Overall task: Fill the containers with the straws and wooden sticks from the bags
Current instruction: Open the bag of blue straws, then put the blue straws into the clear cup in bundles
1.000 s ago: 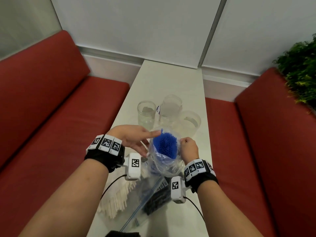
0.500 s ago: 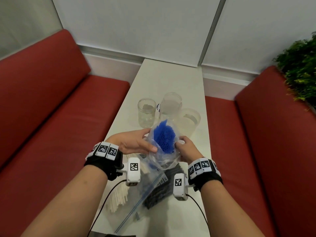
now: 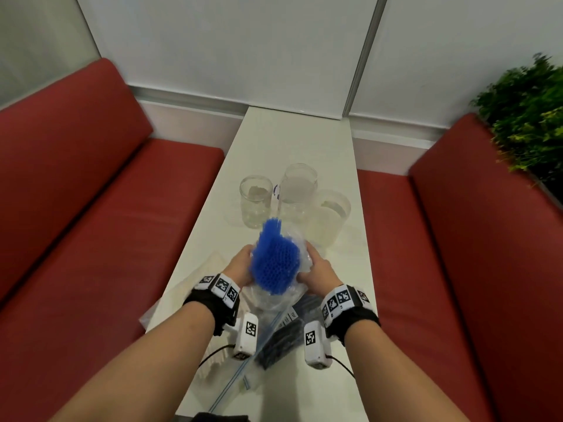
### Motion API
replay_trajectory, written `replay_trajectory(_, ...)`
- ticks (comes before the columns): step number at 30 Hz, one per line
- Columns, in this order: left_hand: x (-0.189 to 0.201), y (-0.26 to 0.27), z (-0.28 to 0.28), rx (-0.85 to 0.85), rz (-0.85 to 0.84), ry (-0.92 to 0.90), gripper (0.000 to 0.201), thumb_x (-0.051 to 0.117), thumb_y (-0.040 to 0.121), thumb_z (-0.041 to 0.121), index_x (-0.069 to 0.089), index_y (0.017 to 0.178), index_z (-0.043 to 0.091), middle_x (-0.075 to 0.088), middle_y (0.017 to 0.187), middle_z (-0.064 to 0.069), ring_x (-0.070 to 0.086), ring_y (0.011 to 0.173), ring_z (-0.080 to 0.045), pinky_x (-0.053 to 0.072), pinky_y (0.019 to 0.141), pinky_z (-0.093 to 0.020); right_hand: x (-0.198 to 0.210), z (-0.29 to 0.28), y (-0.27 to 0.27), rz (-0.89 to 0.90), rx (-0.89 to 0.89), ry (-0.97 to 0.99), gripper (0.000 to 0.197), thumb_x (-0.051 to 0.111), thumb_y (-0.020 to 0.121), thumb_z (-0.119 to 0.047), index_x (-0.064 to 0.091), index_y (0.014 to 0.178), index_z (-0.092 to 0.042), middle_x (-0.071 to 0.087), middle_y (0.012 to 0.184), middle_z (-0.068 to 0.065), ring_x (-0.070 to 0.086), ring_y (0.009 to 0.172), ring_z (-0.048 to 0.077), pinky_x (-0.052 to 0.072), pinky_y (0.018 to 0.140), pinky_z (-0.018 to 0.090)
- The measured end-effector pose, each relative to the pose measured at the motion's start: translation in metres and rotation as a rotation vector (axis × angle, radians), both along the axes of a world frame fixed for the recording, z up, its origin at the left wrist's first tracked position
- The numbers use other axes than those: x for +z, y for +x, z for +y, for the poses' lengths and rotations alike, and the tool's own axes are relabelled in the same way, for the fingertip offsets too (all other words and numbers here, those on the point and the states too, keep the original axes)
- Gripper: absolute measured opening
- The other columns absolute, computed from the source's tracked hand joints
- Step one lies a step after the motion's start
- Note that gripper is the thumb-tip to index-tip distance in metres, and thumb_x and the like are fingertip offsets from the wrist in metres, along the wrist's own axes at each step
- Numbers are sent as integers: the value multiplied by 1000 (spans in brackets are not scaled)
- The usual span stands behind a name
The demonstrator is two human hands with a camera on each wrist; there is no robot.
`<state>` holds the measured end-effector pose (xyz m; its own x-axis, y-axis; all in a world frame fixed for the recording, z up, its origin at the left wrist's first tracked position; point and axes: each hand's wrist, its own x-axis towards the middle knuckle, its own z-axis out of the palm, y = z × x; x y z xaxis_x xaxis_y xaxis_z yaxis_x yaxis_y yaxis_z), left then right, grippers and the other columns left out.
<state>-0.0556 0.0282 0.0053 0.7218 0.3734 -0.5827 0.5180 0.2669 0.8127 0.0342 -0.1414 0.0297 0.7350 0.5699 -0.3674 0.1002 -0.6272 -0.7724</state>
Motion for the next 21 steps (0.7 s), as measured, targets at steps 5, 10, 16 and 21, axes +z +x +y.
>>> replay_trajectory(5, 6, -5, 2, -174, -60, 4, 31, 55, 96, 26, 55, 126, 28, 69, 109, -11, 70, 93, -32, 59, 75, -48, 2, -7, -5, 29, -16, 90, 66, 67, 89, -17, 38, 139, -49, 64, 128, 7, 67, 104, 26, 59, 87, 42)
replay_trajectory(10, 37, -2, 7, -188, -207, -164, 8, 57, 87, 17, 58, 95, 18, 53, 73, -8, 45, 63, -19, 34, 59, -31, 33, -12, 18, -36, 26, 35, 81, 74, 80, -14, 36, 149, -32, 62, 103, -2, 63, 55, 6, 47, 45, 18)
replay_trajectory(16, 16, -7, 12, -84, -45, -13, 18, 44, 95, -9, 54, 104, 4, 53, 86, -17, 51, 67, -21, 43, 55, -24, 21, -9, 14, -78, -151, -115, 45, 75, 88, -21, 55, 128, -16, 65, 101, 10, 67, 49, 18, 52, 41, 26)
replay_trajectory(21, -28, -29, 25, 213, 38, -63, 21, 47, 93, -14, 59, 99, 2, 59, 78, -12, 61, 53, -13, 51, 47, -22, -23, -1, -12, -55, -59, -276, 60, 71, 92, -30, 46, 145, -20, 64, 131, 12, 66, 111, 32, 56, 86, 39)
